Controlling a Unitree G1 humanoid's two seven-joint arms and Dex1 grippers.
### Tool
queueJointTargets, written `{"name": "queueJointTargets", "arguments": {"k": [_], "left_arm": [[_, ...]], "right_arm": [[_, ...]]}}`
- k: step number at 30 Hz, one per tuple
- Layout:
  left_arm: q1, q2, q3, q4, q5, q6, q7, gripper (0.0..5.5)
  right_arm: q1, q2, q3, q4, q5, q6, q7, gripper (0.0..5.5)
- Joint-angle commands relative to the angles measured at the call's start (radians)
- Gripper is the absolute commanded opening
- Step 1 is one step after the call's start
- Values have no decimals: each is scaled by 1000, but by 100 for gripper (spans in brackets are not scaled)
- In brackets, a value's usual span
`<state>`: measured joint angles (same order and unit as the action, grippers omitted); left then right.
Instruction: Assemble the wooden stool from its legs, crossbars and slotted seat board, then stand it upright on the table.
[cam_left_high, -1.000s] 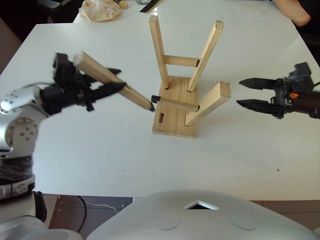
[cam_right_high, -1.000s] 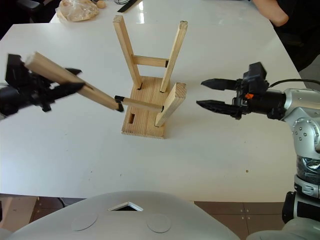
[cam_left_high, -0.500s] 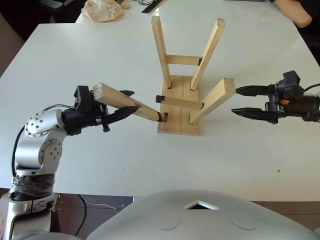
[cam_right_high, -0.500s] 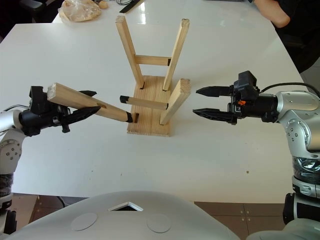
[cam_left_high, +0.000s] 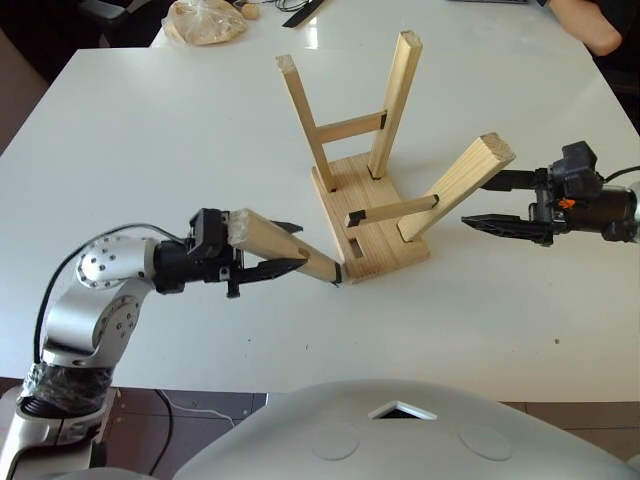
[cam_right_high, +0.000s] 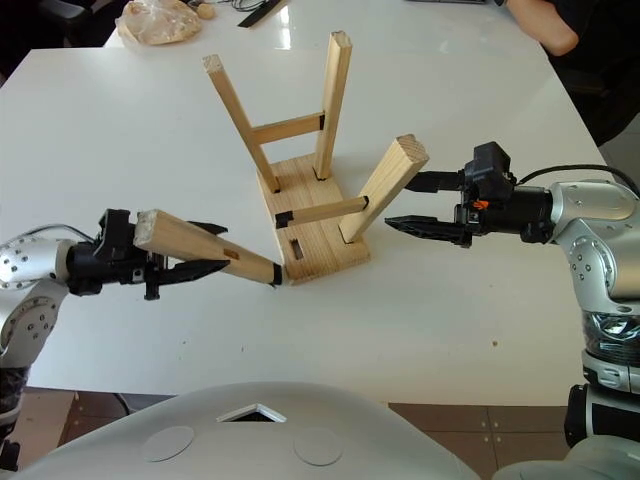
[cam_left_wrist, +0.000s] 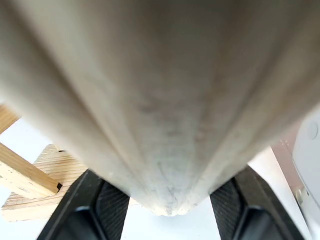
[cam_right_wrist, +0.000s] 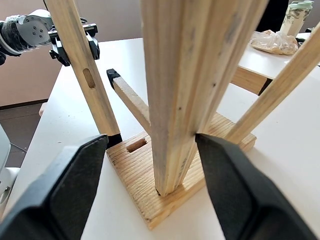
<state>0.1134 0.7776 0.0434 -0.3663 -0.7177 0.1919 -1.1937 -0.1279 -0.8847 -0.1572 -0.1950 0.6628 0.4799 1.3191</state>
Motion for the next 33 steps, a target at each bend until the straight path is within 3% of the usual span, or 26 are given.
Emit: {"name": "queueJointTargets", "arguments": {"k": [1,11,25,33], "left_arm": [[-59,19,10,47,24,93,52,204],[-41,27,98,-138,-122,206,66,204],[-105,-64,62,-144,-74,222,156,204],[-107,-59,49,-136,-51,240,163,204]], "right_arm": [[3,-1,1,-4,-10,-13,-2,322],[-6,-9,-11,10,0,-8,6,322],[6,4,-17,-5,19,6,-5,322],[12,9,-21,-6,24,10,-15,322]]}}
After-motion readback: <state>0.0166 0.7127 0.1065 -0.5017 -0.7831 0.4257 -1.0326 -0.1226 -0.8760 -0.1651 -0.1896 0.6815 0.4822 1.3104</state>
